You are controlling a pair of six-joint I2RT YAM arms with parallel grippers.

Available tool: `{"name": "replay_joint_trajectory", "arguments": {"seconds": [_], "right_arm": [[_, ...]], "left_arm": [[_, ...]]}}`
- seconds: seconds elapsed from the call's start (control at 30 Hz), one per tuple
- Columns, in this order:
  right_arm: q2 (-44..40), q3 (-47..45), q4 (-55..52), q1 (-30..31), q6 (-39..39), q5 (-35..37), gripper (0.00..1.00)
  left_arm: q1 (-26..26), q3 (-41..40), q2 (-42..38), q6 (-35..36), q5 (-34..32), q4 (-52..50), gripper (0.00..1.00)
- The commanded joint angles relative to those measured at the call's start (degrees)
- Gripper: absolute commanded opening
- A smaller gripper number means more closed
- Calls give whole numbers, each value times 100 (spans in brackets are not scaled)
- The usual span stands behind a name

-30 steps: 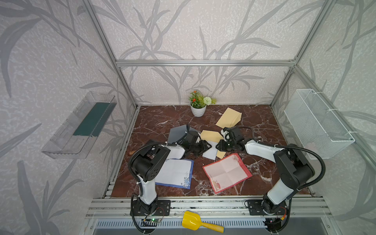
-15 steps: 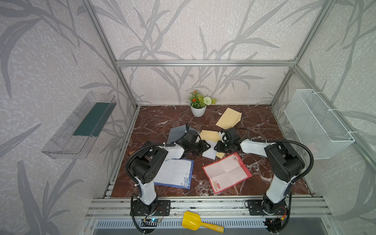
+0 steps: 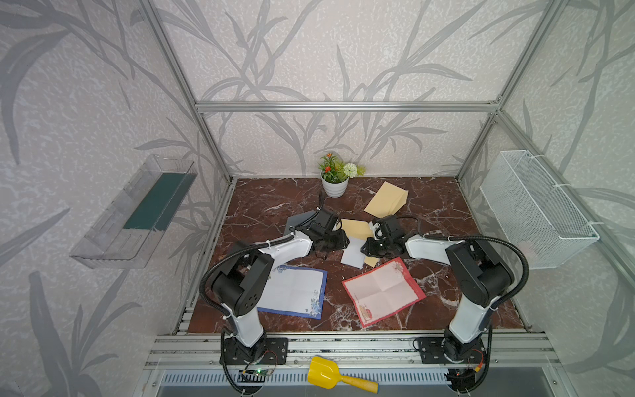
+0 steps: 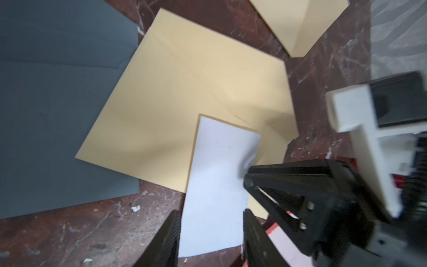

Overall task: Fold the letter paper in half and place it into the envelope
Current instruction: Pick up the letter paper from the envelope.

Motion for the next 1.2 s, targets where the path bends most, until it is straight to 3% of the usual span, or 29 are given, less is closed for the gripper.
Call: {"name": "replay_joint_trajectory", "arguments": {"seconds": [0.0,0.2,0.47,1.0,1.17], "right_arm": [[184,12,-99,11,-4,24,22],[210,0,-66,16,-4,15,22],[324,20,3,14,49,-68,22],[425,12,87,12,84,-126,22],[413,-15,104,19,102,-126,22]], "left_arm": [[-78,42,184,193,10,-284,41],[-143,65,417,176,35,-292,39],[-189,45,582,28,248,-200,30],[-180,-151,305,-190,641,18,26],[-173,-152,296,-289,747,152,21]]}}
